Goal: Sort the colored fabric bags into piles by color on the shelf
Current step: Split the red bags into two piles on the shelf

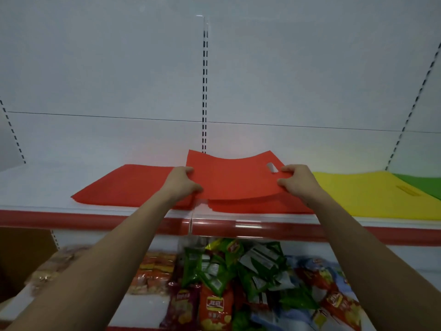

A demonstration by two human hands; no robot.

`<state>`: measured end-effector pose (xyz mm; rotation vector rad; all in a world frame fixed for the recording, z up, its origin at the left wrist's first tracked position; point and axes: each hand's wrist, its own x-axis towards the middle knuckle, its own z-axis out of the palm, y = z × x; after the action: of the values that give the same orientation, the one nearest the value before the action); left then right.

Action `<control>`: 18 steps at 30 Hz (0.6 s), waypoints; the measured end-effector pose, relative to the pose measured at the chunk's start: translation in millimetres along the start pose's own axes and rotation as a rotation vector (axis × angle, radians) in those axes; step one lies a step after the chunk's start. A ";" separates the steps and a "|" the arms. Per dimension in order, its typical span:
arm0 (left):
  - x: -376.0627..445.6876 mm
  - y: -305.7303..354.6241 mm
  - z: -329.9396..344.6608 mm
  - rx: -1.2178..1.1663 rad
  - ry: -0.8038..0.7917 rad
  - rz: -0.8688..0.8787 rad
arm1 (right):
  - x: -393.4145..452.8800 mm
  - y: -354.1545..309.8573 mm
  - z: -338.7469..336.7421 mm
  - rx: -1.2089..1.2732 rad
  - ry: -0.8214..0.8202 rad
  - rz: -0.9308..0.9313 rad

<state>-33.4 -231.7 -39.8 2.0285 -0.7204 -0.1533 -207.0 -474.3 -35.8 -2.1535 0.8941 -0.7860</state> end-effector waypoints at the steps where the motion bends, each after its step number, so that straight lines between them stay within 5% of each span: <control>1: -1.8 2.2 12.5 0.029 -0.005 -0.004 | -1.6 9.1 -5.6 -0.037 -0.001 0.011; 18: -3.8 3.2 82.4 0.670 -0.007 0.082 | 1.8 76.0 -32.5 -0.346 0.051 0.039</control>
<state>-69.4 -292.3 -82.9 2.6212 -0.9447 0.1528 -257.2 -528.0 -73.5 -2.4120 1.1661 -0.7102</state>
